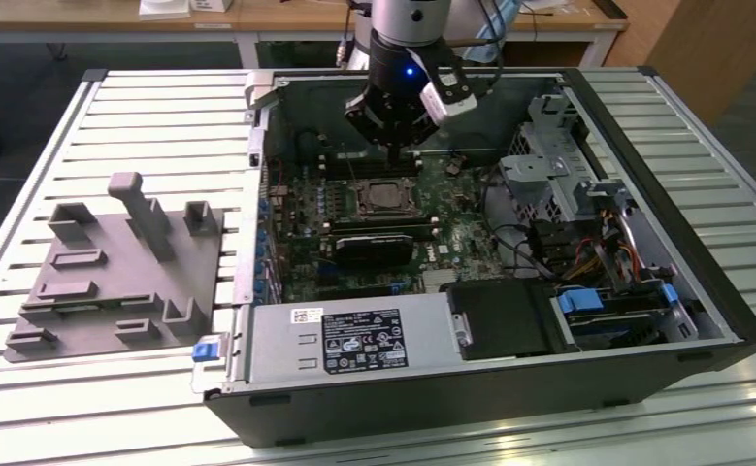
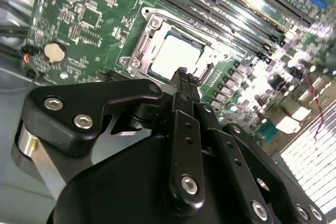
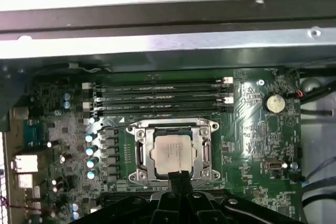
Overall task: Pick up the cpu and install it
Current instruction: 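Install the first cpu locking lever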
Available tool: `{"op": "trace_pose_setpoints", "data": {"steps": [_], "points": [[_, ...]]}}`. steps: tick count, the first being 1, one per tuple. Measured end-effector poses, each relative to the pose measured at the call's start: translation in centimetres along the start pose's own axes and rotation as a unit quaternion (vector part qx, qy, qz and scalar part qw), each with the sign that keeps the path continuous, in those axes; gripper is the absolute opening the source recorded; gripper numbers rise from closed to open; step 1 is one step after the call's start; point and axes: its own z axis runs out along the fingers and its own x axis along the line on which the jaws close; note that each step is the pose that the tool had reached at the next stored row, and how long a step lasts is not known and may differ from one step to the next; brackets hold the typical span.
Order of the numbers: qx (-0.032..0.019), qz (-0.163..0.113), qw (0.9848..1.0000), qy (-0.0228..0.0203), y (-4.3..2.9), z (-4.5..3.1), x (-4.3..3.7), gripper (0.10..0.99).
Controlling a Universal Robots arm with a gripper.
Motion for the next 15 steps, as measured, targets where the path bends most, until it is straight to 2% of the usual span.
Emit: {"op": "trace_pose_setpoints", "data": {"steps": [4,8,10,15], "points": [[0.0005,-0.036,0.9993,-0.0004,0.0,0.01,0.0,0.106],[0.0011,-0.07,0.9976,-0.0007,0.0,0.02,0.02,0.106],[0.0011,-0.078,0.997,-0.0009,-0.02,0.05,0.24,0.106],[0.0011,-0.077,0.997,-0.0013,-0.06,0.18,1.44,0.106]]}}
